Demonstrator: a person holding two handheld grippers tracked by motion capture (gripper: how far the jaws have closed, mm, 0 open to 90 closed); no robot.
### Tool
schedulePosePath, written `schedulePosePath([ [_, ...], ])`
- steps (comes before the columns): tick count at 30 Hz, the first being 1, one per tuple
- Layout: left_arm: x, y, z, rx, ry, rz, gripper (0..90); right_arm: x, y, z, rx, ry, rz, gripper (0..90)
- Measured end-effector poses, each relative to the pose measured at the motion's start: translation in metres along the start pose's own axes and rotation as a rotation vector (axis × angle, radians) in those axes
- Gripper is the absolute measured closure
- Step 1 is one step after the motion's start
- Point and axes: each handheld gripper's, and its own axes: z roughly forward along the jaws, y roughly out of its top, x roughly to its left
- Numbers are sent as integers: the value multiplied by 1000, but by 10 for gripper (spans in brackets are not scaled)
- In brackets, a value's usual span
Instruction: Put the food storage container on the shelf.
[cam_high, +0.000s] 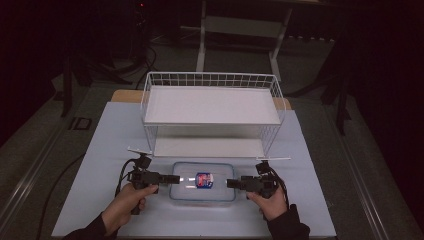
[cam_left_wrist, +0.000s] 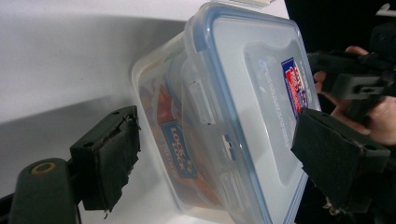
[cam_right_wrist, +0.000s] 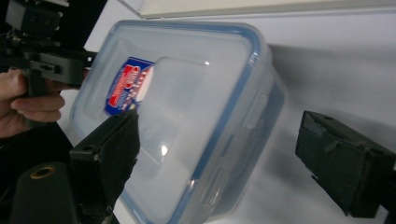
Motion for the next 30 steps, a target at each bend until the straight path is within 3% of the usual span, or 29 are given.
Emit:
schedulePosePath([
  [4, 4, 0, 3, 7, -15, -36, 211, -6, 0, 3, 15, 19, 59, 221],
  [8, 8, -2, 6, 29, -86, -78, 302, -9, -1, 7, 51, 40, 96, 273],
  [12, 10, -3, 6, 23, -99, -78, 323, -10, -1, 9, 74, 97, 140, 366],
  [14, 10, -4, 4, 20, -103, -77, 343, -8, -1, 10, 86, 99, 141, 359],
  [18, 3, -4, -3, 4, -69, -32, 478, -8, -1, 10, 86, 96, 153, 363],
  [30, -12, -11, -7, -3, -14, -14, 487, 5, -6, 7, 57, 48, 103, 359],
])
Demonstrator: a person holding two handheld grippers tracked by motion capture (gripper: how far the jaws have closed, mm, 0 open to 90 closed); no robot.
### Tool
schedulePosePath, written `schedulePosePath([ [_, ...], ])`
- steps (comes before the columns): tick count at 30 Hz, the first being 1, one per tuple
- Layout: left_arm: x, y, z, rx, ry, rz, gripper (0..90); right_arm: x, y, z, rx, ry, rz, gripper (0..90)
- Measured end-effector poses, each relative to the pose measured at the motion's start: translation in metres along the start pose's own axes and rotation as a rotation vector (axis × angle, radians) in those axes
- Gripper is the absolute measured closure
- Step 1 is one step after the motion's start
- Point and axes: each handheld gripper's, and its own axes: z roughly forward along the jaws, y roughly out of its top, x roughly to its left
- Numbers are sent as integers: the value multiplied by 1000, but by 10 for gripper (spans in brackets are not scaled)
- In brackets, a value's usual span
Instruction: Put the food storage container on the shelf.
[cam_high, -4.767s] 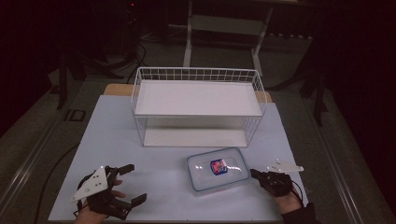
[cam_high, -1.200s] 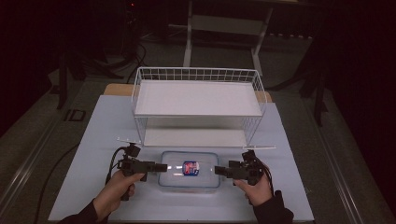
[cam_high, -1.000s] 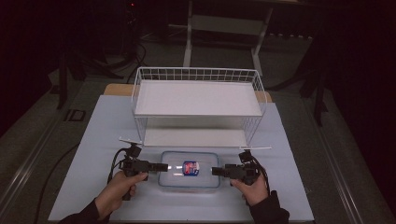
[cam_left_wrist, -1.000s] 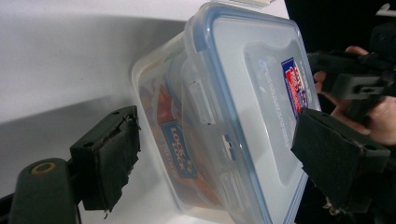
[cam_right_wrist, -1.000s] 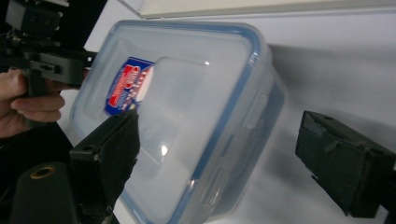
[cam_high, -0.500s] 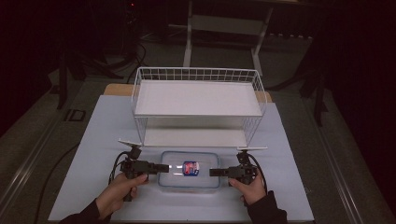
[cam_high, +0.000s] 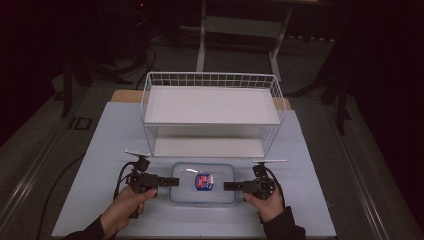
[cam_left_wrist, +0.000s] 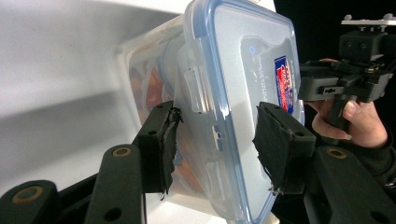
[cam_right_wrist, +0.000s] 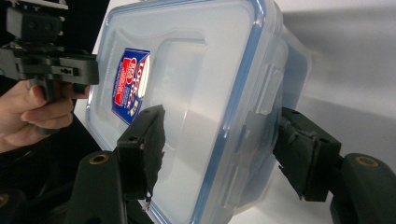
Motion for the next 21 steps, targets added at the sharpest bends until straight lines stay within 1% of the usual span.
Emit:
schedulePosePath([
  [4, -7, -4, -2, -2, 27, 7, 492, 6, -2, -1, -20, -27, -18, 349],
  [6, -10, -6, -2, -4, 38, 16, 493, 10, -3, -1, -25, -48, -39, 342],
  [10, -15, -10, -3, -22, 58, 24, 495, 12, -4, -1, -37, -58, -52, 342],
  [11, -17, -10, -3, -23, 60, 30, 497, 13, -4, -2, -38, -58, -56, 344],
  [12, -20, -11, -3, -29, 68, 47, 501, 14, -4, -3, -41, -64, -61, 342],
  [13, -24, -11, -2, -35, 86, 74, 502, 16, -4, -4, -48, -76, -72, 340],
  [14, -26, -10, -2, -35, 87, 86, 502, 19, -3, -6, -53, -95, -92, 338],
  [16, -30, -8, -1, -44, 108, 100, 498, 19, -1, -7, -61, -104, -95, 338],
  [17, -30, -6, 0, -47, 109, 105, 495, 19, 0, -7, -62, -108, -101, 338],
  [18, -30, -5, 1, -51, 105, 98, 495, 19, 1, -8, -62, -110, -102, 338],
  [20, -29, -4, 1, -53, 102, 96, 498, 17, 1, -8, -68, -106, -98, 338],
  [21, -31, -3, 1, -59, 104, 112, 498, 17, 2, -8, -65, -103, -94, 339],
])
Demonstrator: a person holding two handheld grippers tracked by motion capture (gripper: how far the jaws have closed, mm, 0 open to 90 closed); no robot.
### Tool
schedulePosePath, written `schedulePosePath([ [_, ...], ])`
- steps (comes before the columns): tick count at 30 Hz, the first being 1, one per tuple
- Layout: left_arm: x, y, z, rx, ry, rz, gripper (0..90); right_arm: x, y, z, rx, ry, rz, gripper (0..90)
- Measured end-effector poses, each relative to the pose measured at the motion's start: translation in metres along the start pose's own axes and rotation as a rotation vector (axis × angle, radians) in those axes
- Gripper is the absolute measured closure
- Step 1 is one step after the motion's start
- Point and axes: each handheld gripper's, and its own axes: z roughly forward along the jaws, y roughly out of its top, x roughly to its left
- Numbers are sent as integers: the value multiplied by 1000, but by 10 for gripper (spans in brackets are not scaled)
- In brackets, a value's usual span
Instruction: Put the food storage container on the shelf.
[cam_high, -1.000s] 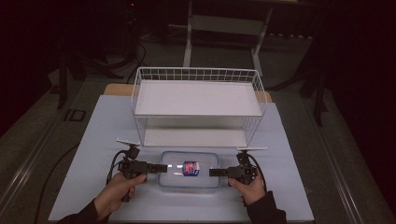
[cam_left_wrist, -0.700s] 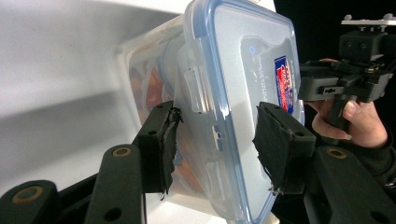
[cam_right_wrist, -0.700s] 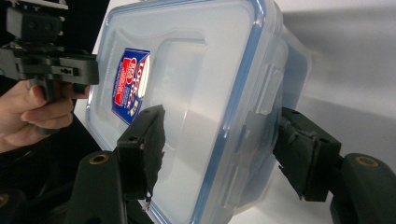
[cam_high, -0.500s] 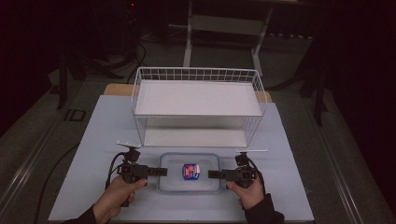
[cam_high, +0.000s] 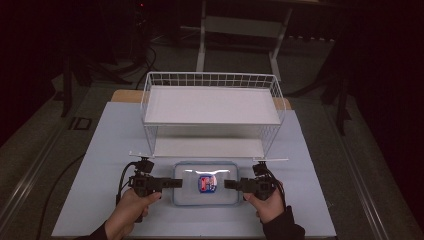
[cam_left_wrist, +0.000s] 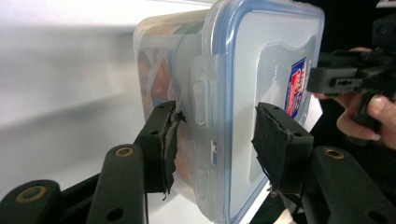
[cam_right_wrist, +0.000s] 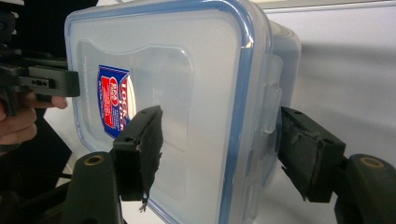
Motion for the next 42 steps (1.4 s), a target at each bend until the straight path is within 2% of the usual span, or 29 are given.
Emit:
schedulePosePath([
  [12, -10, 22, 1, -61, -10, 39, 498, 1, 18, -14, -61, -18, -43, 339],
  [16, -12, 31, 2, -83, -11, 61, 498, 1, 28, -18, -83, -29, -52, 337],
  [20, -13, 41, 4, -103, -11, 61, 496, 0, 40, -20, -107, -42, -63, 336],
  [23, -14, 50, 5, -126, -9, 81, 494, -1, 48, -22, -123, -46, -64, 336],
  [26, -13, 57, 8, -157, -15, 104, 492, -1, 58, -24, -148, -55, -85, 336],
  [32, -3, 64, 21, -177, -21, 110, 486, -9, 68, -21, -172, -80, -98, 336],
  [35, -1, 63, 26, -184, 9, 131, 472, -12, 68, -15, -174, -86, -92, 336],
  [38, 5, 63, 30, -186, 11, 119, 468, -17, 67, -10, -170, -83, -80, 336],
  [42, 5, 66, 33, -223, 29, 137, 467, -24, 67, -6, -177, -75, -60, 336],
])
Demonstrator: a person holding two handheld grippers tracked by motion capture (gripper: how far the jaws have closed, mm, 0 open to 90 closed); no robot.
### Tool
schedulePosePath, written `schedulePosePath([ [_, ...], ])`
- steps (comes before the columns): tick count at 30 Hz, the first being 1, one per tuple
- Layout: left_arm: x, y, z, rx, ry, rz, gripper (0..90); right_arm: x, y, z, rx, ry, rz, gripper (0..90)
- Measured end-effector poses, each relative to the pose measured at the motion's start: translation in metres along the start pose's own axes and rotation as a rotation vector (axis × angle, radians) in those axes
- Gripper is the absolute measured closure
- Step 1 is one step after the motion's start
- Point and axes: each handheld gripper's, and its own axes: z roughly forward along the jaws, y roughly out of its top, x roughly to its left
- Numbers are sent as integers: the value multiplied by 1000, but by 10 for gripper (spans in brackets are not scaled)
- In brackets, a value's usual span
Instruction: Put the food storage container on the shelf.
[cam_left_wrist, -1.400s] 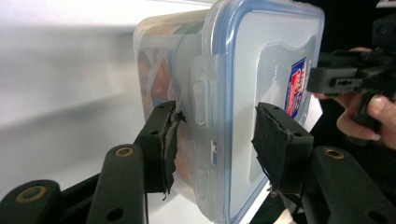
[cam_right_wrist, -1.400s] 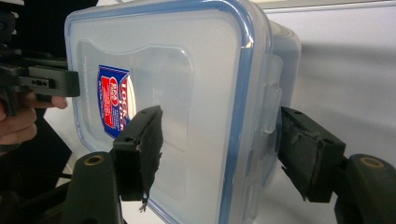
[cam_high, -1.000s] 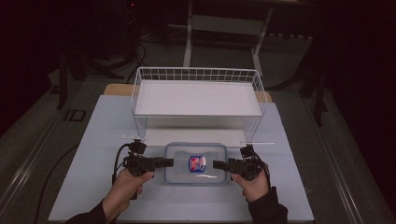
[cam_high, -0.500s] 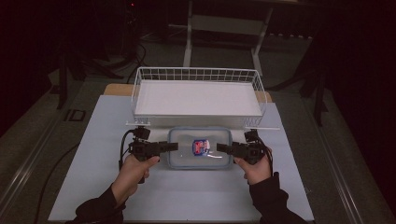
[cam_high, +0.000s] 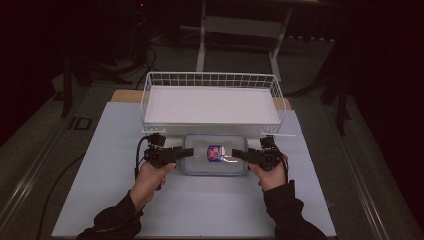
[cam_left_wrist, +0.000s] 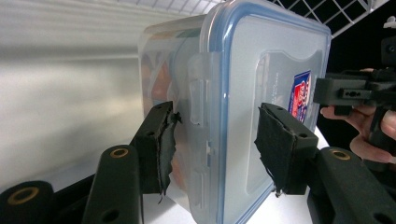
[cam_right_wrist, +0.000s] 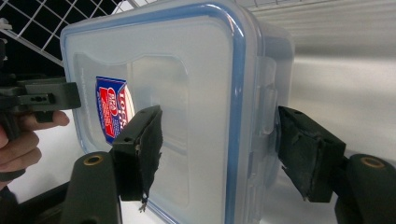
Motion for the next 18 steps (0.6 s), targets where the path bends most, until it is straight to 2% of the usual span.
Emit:
schedulePosePath([
  [2, 1, 2, 2, -17, 8, -8, 464, -2, 1, 2, -9, 1, -2, 336],
  [4, 4, 2, 6, -22, 18, 7, 458, -3, 3, 5, -15, -2, -2, 336],
  [6, 8, 0, 9, -20, 17, -14, 455, -5, 3, 9, -12, -9, -5, 335],
  [10, 16, -6, 15, -12, 29, -30, 450, -11, 0, 18, -4, -15, -8, 334],
  [12, 17, -7, 17, -15, 30, -31, 450, -12, -1, 20, -7, -15, -7, 334],
  [13, 16, -6, 17, -9, 36, -27, 451, -16, -3, 23, -8, -4, 12, 333],
  [17, 15, -5, 18, -8, 48, -29, 451, -21, -3, 25, -15, 8, 15, 331],
  [18, 16, -5, 19, -7, 44, -15, 451, -22, -3, 25, -18, 9, 19, 331],
])
